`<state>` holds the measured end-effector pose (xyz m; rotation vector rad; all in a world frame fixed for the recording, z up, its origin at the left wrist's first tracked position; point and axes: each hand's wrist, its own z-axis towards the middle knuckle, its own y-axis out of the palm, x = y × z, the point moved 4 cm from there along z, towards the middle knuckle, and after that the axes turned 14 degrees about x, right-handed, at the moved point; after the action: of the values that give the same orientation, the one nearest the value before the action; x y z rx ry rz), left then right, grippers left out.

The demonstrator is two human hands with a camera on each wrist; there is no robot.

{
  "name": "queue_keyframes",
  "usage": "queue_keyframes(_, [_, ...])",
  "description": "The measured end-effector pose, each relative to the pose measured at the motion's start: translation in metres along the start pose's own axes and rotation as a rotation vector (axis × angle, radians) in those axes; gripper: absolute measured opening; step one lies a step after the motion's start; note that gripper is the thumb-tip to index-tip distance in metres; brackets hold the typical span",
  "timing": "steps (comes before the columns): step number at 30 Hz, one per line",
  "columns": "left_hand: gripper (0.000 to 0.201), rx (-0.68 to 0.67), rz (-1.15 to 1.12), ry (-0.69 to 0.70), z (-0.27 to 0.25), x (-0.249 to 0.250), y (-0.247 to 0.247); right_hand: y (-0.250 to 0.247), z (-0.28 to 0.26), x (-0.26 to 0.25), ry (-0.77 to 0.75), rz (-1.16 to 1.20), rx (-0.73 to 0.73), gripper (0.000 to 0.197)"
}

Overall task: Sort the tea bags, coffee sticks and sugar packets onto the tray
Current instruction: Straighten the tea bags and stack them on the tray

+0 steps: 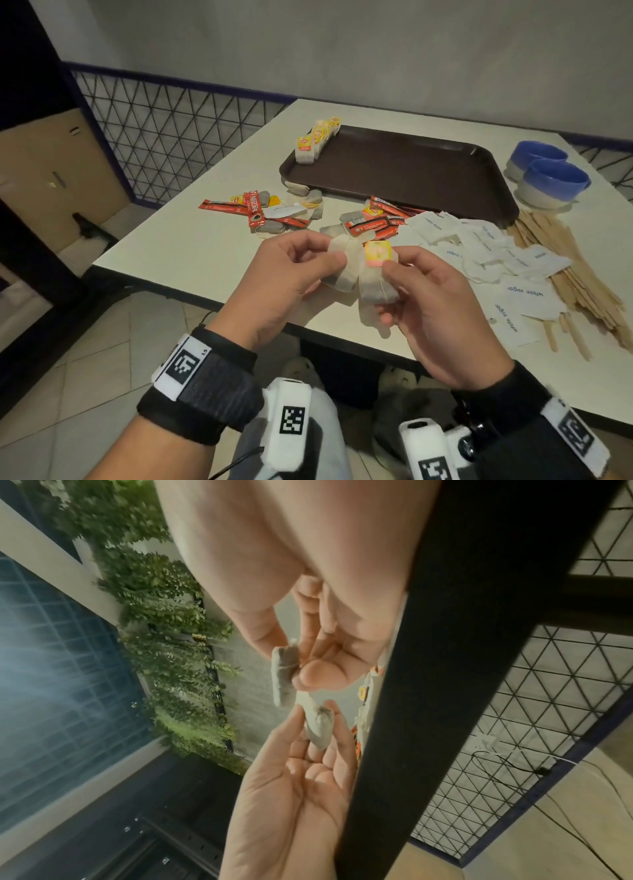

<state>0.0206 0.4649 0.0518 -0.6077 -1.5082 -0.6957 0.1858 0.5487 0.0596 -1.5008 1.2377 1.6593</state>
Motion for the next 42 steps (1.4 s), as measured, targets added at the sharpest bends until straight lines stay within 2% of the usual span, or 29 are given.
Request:
queue_keyframes(5, [0.009, -0.016, -0.067, -0.046, 0.0, 0.0, 0.0, -0.002, 0.001, 0.003, -0.027, -0.004, 0.006, 0.011])
queue_keyframes(9, [0.01, -0.018, -0.177, -0.116, 0.002, 0.001, 0.0, -0.008, 0.004, 0.003, 0.035, 0.13, 0.069, 0.032])
queue_keyframes(12, [0.007, 0.003, -0.204, -0.126, 0.003, 0.001, 0.0, -0.009, 0.004, 0.002, 0.054, 0.194, 0.085, 0.025])
queue_keyframes(15, [0.004, 0.028, -0.292, -0.141, 0.003, 0.002, 0.0, -0.009, 0.004, 0.002, 0.049, 0.183, 0.108, 0.028])
queue_keyframes(18, [0.006, 0.036, -0.34, -0.127, 0.003, 0.004, 0.0, -0.005, 0.0, 0.001, -0.043, 0.028, 0.131, 0.031])
queue_keyframes(22, [0.018, 0.057, -0.344, -0.098, 0.002, 0.004, -0.002, 0.003, -0.01, -0.003, -0.313, -0.298, 0.16, 0.026])
queue_keyframes(24, [0.02, 0.064, -0.319, -0.088, 0.001, 0.003, -0.002, 0.005, -0.013, 0.0, -0.401, -0.394, 0.172, 0.035])
queue_keyframes(28, [0.015, 0.067, -0.222, -0.063, -0.001, 0.0, -0.003, 0.005, -0.013, 0.008, -0.466, -0.431, 0.192, 0.05])
queue_keyframes(33, [0.007, 0.046, -0.182, -0.039, -0.001, -0.002, -0.004, 0.002, -0.014, 0.004, -0.533, -0.417, 0.235, 0.033])
queue_keyframes(36, [0.013, 0.07, -0.415, -0.116, 0.002, -0.001, -0.009, 0.004, -0.012, 0.004, -0.544, -0.487, 0.193, 0.019])
queue_keyframes(39, [0.025, 0.093, -0.727, -0.225, 0.003, 0.0, -0.015, 0.01, -0.013, 0.008, -0.591, -0.637, 0.121, 0.019])
queue_keyframes(42, [0.025, 0.094, -0.809, -0.22, 0.001, 0.0, -0.018, 0.021, -0.018, 0.015, -0.716, -0.874, 0.031, 0.015])
